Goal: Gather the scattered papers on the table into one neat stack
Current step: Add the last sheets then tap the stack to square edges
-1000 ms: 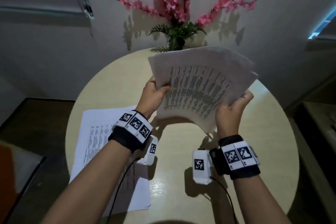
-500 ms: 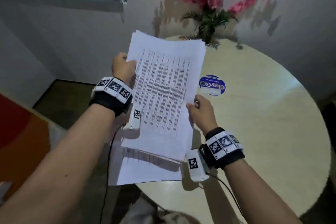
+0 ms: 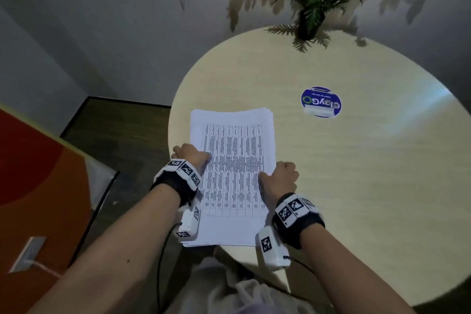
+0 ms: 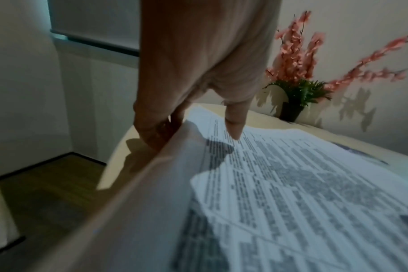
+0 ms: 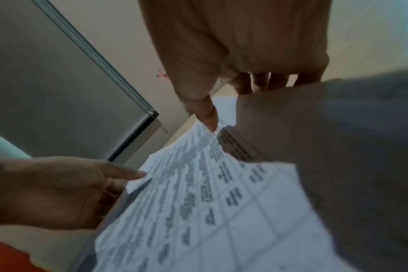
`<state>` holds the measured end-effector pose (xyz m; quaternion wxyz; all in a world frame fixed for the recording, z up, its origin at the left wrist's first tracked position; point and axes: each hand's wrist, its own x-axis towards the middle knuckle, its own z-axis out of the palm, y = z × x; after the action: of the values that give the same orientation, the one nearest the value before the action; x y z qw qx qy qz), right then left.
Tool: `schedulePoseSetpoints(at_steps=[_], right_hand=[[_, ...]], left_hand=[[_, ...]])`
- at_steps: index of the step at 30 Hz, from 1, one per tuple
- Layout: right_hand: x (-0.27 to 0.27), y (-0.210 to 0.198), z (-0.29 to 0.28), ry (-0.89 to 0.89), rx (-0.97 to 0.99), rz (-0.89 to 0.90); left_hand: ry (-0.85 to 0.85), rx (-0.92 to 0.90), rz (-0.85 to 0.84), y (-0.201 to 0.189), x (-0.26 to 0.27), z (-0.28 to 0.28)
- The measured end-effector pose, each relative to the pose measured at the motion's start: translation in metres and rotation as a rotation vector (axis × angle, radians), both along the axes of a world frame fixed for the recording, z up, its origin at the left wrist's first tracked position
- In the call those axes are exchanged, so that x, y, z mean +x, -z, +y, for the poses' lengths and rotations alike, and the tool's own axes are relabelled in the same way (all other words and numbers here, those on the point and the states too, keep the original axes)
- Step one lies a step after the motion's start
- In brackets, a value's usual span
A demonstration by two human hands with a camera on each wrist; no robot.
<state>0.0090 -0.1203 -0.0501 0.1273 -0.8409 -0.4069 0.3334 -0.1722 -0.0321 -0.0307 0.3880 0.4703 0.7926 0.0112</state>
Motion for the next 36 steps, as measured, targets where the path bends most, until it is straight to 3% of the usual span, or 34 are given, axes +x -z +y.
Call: schedulePoseSetpoints(at_steps=[2, 6, 8, 12, 17, 19, 22, 27, 30, 33, 36], right_hand=[[0.003, 0.002, -0.001, 0.065, 0.03, 0.115], [0.028, -0.002, -0.002, 0.337, 0.146, 0.576], [0.047, -0.002, -0.004, 0.397, 0.127, 0.635], [0.096, -0.017, -0.011, 0.331, 0.236, 0.538], [0.147, -0.133, -0.011, 0.187, 0.785, 0.257], [0.16, -0.17, -0.011, 0.134, 0.995, 0.239], [0.173, -0.183, -0.015, 0.096, 1.143, 0.323], [0.173, -0.172, -0.03, 0.111, 1.186, 0.287], [0.176, -0.184, -0.024, 0.044, 1.316, 0.128], [0.18, -0.195, -0.018, -0.077, 1.282, -0.112], [0.187, -0.19, -0.021, -0.025, 1.241, -0.147]], left_hand=[[-0.013, -0.006, -0.074, 0.001, 0.009, -0.003], [-0.023, -0.027, -0.252, 0.01, 0.029, -0.014], [-0.008, 0.028, -0.33, 0.011, 0.047, -0.022], [0.044, 0.286, -0.49, -0.017, 0.092, -0.031], [0.026, 0.758, -0.801, -0.114, 0.147, -0.023], [0.059, 0.889, -0.911, -0.147, 0.159, -0.02], [0.062, 0.979, -1.01, -0.169, 0.166, -0.024], [0.096, 1.126, -0.972, -0.17, 0.171, -0.036], [0.245, 1.254, -0.748, -0.178, 0.175, -0.037], [0.38, 1.362, -0.478, -0.177, 0.177, -0.034], [0.287, 1.378, -0.44, -0.17, 0.169, -0.034]])
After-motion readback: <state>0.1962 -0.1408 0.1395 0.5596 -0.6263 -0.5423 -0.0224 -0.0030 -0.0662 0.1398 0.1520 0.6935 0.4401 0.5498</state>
